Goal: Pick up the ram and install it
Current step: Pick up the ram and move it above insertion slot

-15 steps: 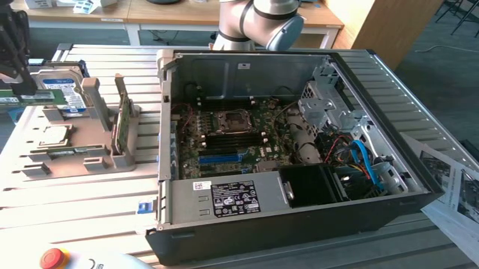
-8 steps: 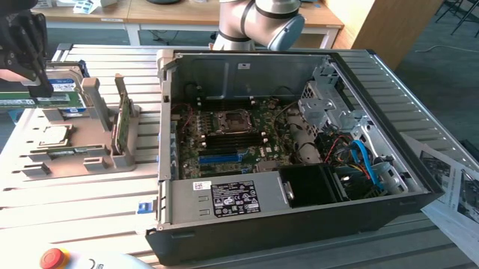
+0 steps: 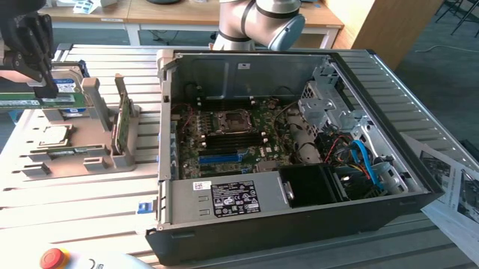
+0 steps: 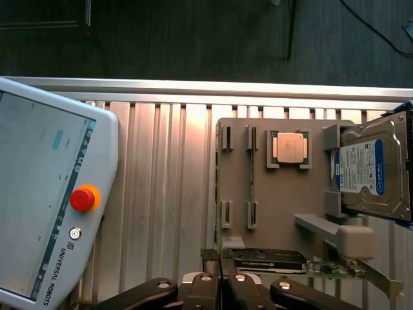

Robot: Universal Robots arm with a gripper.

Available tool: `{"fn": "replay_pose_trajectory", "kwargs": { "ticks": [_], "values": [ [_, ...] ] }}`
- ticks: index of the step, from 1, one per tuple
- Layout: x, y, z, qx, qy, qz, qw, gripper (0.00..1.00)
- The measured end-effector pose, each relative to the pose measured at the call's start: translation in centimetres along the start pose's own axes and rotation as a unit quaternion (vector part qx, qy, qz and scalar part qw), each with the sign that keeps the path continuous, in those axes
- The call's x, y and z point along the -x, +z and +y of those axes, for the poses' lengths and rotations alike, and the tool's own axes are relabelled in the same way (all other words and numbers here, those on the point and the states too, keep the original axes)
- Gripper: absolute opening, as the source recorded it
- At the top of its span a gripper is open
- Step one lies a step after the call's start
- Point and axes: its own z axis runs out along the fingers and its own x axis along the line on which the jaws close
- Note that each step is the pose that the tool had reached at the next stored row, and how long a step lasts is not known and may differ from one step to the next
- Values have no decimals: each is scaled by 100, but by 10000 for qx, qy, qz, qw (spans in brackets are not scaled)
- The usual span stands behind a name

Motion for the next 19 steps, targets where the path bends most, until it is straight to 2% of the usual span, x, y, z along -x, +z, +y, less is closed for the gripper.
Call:
{"fn": "replay_pose_trajectory", "kwargs": {
  "ticks": [8, 17, 19],
  "values": [
    [-1, -1, -3, -11, -2, 0, 10000, 12],
    [0, -2, -2, -62, 1, 1, 10000, 12],
    [-1, -4, -1, -84, 2, 1, 10000, 12]
  ]
}}
